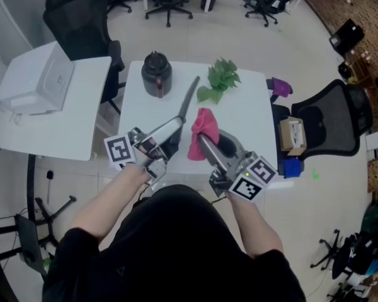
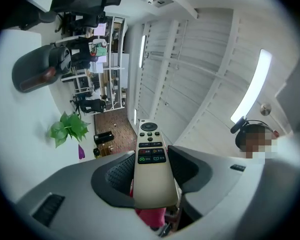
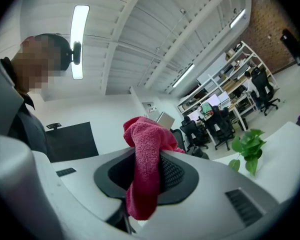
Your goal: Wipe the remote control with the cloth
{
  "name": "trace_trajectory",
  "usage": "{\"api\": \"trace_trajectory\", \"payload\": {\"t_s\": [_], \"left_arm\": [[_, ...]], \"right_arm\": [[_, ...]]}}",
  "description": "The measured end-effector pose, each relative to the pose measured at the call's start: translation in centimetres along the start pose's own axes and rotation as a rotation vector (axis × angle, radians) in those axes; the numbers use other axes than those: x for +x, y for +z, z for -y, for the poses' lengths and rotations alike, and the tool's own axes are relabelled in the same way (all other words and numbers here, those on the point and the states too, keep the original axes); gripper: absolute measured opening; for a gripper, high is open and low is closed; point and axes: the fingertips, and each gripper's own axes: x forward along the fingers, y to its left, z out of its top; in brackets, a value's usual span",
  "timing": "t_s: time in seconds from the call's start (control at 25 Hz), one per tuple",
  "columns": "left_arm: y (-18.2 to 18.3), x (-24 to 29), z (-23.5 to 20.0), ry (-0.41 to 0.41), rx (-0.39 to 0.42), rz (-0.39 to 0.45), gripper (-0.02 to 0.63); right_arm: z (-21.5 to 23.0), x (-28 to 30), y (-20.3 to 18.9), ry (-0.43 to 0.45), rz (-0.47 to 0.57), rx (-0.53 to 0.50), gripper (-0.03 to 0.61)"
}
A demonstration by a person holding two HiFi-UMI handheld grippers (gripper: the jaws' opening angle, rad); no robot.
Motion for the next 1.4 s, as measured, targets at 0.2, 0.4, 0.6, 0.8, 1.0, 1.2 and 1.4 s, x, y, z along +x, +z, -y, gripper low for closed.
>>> {"api": "trace_trajectory", "payload": {"t_s": [0.2,0.4,0.6,0.8,1.0,1.2,1.4], "left_arm": [[1.7,0.2,-0.3,0.011,0.003,0.035,0.209],[-0.3,0.5,0.4,-0.006,0.023,-0.050,0.209],[-2.4,0.1,0.5,-0.012,0.045,-0.175,0.209],[-5.0,-0.6,0.9,-0.049,0.057,-0.318,0.209],[-6.9,-1.5,0.8,-0.056,0.054,-0.381,0.209],[-5.6,-1.3,0.0,0.005,0.135,-0.310,0.209],[-2.4,-4.9,-7.1,0.485,0.647,-0.339,0.209]], "right_arm": [[-1.6,1.3,-3.3,0.061,-0.090,0.038,0.098],[-0.9,1.8,-3.2,0.057,-0.088,0.063,0.098],[1.0,1.2,-1.0,0.005,-0.033,0.055,0.098],[3.2,-0.3,2.4,-0.083,0.047,0.013,0.098],[4.3,-1.6,4.2,-0.132,0.091,-0.005,0.098],[4.5,-2.0,4.0,-0.164,0.104,-0.011,0.098],[4.8,-3.2,2.3,-0.258,0.062,-0.118,0.098]]}}
